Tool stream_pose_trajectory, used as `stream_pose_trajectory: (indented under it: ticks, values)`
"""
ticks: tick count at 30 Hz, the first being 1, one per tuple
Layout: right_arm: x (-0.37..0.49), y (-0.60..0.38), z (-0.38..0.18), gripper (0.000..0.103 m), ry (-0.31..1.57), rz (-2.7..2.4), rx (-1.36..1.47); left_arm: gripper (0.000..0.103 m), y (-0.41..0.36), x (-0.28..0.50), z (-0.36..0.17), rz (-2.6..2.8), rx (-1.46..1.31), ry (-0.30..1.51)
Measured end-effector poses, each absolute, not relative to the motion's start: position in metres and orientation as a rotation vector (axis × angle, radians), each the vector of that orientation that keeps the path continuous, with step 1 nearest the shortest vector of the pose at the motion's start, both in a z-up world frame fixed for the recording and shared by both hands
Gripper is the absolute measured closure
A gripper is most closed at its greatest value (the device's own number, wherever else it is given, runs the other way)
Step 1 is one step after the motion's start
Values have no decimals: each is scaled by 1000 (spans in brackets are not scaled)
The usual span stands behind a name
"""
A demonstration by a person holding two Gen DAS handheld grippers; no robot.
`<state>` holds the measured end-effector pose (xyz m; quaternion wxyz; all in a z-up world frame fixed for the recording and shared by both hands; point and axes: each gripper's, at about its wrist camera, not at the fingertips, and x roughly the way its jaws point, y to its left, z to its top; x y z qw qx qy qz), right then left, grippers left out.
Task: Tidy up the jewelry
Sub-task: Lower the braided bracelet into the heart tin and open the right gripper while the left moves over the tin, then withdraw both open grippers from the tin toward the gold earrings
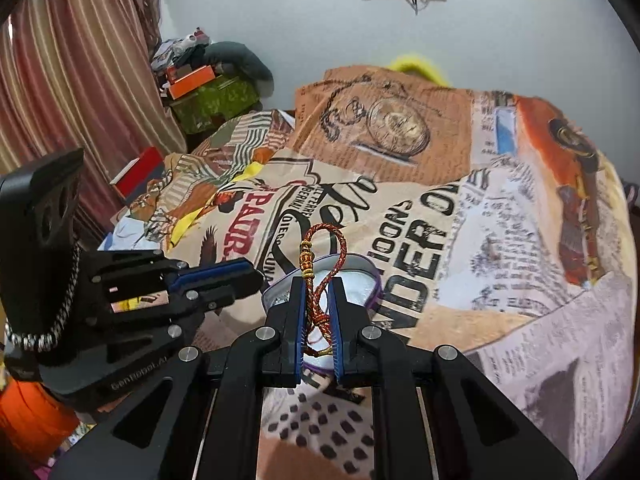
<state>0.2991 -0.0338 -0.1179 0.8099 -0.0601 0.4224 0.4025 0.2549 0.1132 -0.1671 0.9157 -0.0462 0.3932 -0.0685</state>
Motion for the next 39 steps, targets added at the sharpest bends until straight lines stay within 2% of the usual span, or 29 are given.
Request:
stream_pose_trajectory:
  ticks: [11,19,23,34,36,38,39]
  values:
    - [322,-19,-152,93,1053,854,-167,97,113,273,-198,-176,-112,879]
    - [322,-16,-159,92,1096,884,-182,97,115,278,-201,-162,-126,896]
    - [320,-14,-157,87,1117,898,-196,96,119,275,-197,-155,-140,900]
    - [293,-30,-115,85,955,836,-277,95,118,253,-159,-128,-119,847]
    - [285,-38,-104,80,905,819,-299,94,113,247,-151,-125,-96,832]
    - [276,-47,-95,63,861,798,-313,88,108,241,-143,-126,-79,819]
    - [272,-53,-90,59,838,784,-312,84,106,239,-140,-127,-73,813]
